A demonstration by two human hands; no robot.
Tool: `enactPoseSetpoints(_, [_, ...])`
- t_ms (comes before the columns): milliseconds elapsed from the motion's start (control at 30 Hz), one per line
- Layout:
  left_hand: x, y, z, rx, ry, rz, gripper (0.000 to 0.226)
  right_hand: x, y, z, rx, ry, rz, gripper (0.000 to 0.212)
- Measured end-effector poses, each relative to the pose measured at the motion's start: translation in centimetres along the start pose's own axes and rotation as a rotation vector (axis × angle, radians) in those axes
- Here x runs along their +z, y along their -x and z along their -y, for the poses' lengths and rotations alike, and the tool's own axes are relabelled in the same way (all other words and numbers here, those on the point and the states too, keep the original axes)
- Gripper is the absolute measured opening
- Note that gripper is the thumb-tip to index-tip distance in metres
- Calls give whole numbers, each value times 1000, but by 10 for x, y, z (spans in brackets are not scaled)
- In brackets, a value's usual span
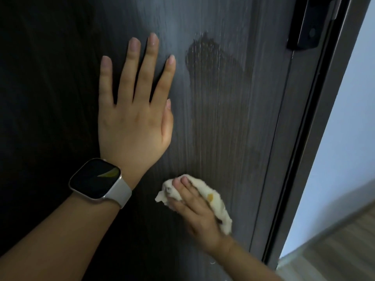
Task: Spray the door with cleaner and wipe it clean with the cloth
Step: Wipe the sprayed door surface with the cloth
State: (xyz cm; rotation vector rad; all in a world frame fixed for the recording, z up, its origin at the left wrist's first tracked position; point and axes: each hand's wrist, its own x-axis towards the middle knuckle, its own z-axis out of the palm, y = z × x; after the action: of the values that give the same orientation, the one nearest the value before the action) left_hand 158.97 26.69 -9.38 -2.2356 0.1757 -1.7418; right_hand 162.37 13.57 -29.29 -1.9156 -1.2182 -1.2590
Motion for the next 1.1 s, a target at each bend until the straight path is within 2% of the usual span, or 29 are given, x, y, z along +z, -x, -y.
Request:
enactPoseSetpoints(67, [0, -1, 0, 7, -3, -2, 54, -23, -11, -25, 38, 119, -39, 35])
enactPoseSetpoints(133, [0, -1, 0, 6, -8, -2, 54, -50, -31, -57, 267, 220, -202, 40])
enactPoseSetpoints(200, [1, 0, 0, 5, -21, 1, 54, -65, -53, -75, 506, 196, -394, 45])
enactPoseSetpoints(267, [0, -1, -1, 6, -27, 6, 54, -59, -67, -64, 582, 153, -409, 54])
enactPoseSetpoints(333, [-3, -4, -1, 5, 11, 0, 55, -43, -66, -40, 417, 183, -246, 63])
enactPoseSetpoints(433, [-15, -7, 4, -10, 132, -4, 52, -40, -58, -24, -12, 208, 62, 59])
enactPoseSetpoints(500, [-26, -9, 11, -7, 199, -21, 51, -62, -71, -44, -102, 231, 131, 59])
enactPoseSetpoints(567, [-33, -14, 21, 31, 197, -55, 51, -85, -96, -67, 42, 253, 7, 55])
enactPoseSetpoints(633, [-31, -24, 36, 60, 144, -80, 52, -107, -131, -80, 287, 176, -208, 53])
enactPoseSetpoints(700, [-28, -34, 47, 5, 110, -78, 54, -109, -161, -72, 448, 116, -398, 52])
enactPoseSetpoints(733, [-26, -36, 50, -32, 93, -73, 55, -100, -171, -62, 462, 128, -427, 54])
enactPoseSetpoints(800, [-23, -37, 49, -66, 40, -78, 57, -72, -172, -32, 315, 164, -305, 61])
enactPoseSetpoints(867, [-22, -35, 47, -94, 25, -93, 59, -51, -157, -8, 34, 194, -72, 67])
enactPoseSetpoints(933, [-24, -35, 48, -137, 49, -98, 59, -65, -151, -16, -156, 217, 86, 74])
enactPoseSetpoints(967, [-25, -36, 49, -141, 57, -94, 58, -80, -155, -30, -176, 225, 97, 71])
enactPoseSetpoints(1000, [-25, -36, 49, -137, 60, -85, 56, -96, -161, -44, -128, 235, 61, 63])
enactPoseSetpoints(1100, [-24, -35, 49, -122, 47, -47, 54, -137, -194, -77, 242, 221, -203, 56])
